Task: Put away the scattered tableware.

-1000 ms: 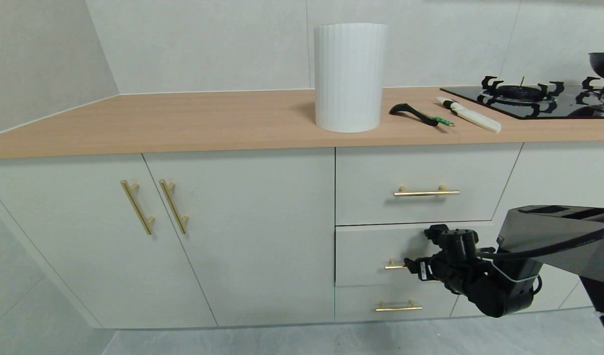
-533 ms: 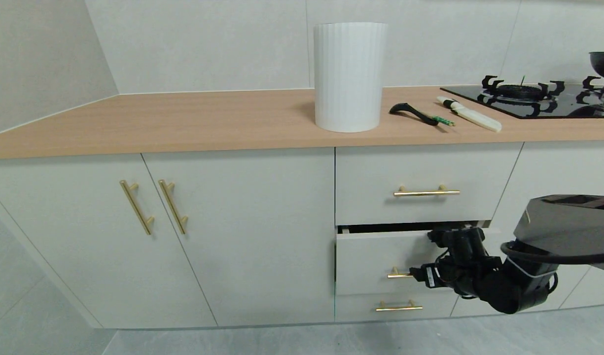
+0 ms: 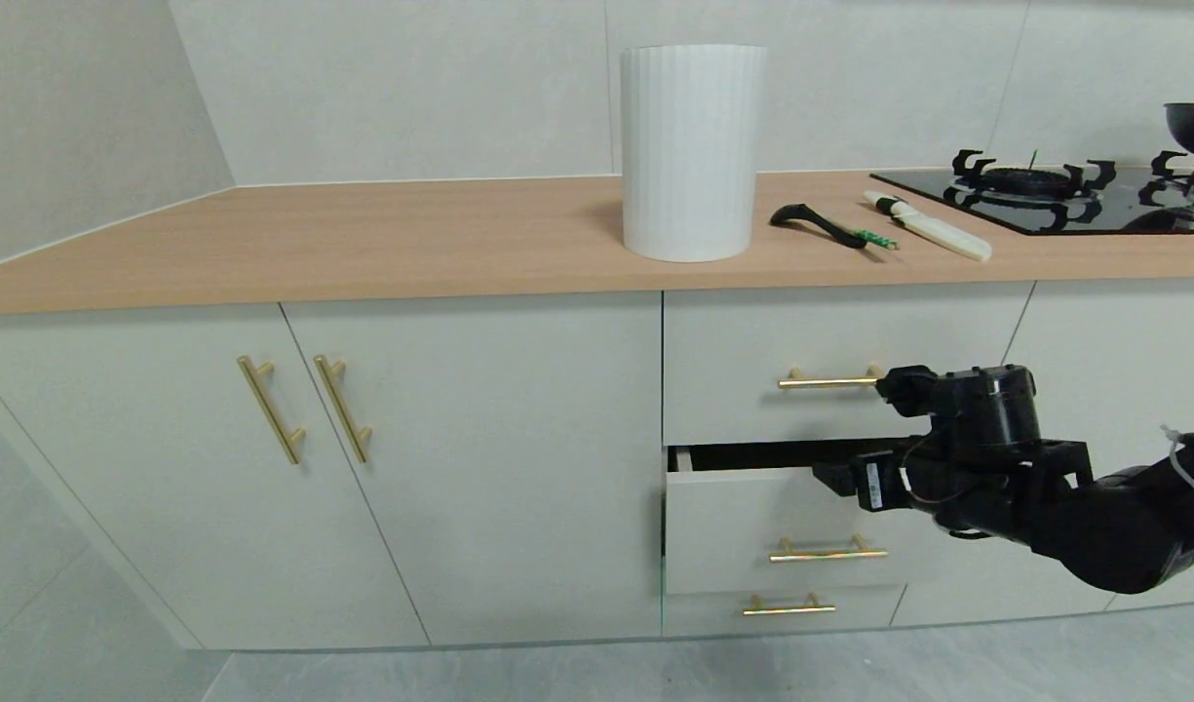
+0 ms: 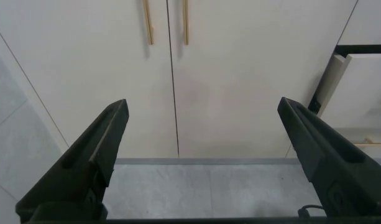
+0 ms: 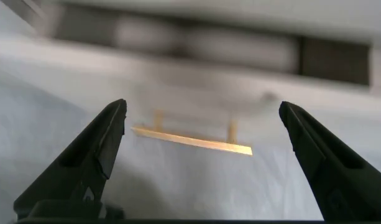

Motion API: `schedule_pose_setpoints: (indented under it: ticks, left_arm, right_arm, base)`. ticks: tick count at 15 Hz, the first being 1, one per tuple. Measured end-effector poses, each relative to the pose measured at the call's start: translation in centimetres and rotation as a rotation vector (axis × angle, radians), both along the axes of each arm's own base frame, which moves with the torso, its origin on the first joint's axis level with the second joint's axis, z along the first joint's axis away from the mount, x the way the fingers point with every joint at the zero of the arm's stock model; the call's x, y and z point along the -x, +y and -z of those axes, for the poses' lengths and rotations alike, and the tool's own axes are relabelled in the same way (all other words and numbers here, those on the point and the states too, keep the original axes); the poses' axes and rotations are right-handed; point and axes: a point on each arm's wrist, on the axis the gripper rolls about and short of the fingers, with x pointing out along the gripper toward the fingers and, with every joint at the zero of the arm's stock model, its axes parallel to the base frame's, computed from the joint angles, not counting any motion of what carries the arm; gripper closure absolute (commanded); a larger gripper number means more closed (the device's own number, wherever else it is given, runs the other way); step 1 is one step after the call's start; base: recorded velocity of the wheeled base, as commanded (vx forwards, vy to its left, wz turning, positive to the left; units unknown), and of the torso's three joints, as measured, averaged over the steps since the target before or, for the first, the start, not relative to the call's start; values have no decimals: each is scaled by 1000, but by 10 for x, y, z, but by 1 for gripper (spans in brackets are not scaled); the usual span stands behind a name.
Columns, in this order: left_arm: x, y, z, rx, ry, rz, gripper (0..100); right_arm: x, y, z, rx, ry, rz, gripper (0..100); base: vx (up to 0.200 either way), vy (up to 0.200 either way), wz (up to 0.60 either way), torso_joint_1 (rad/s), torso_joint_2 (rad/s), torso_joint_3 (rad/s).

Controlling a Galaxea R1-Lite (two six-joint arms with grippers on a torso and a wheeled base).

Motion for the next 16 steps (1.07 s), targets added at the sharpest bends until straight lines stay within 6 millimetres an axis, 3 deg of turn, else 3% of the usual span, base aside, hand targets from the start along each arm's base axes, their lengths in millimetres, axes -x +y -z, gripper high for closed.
schedule_pose_setpoints:
  ticks: [4,11,16]
  left_arm:
    - [0,0,0,0,0,0,0]
    - [0,0,0,0,0,0,0]
    - [0,0,0,0,0,1,0]
  right_arm:
    - [-7,2,-2,-7,-89,39,0]
    - [-32,9,36,-2,-152,90,0]
    - [-41,11,50,-1,-160,105,0]
  base:
    - [0,0,0,0,0,0]
    - [0,0,0,0,0,0]
    - [0,0,0,0,0,0]
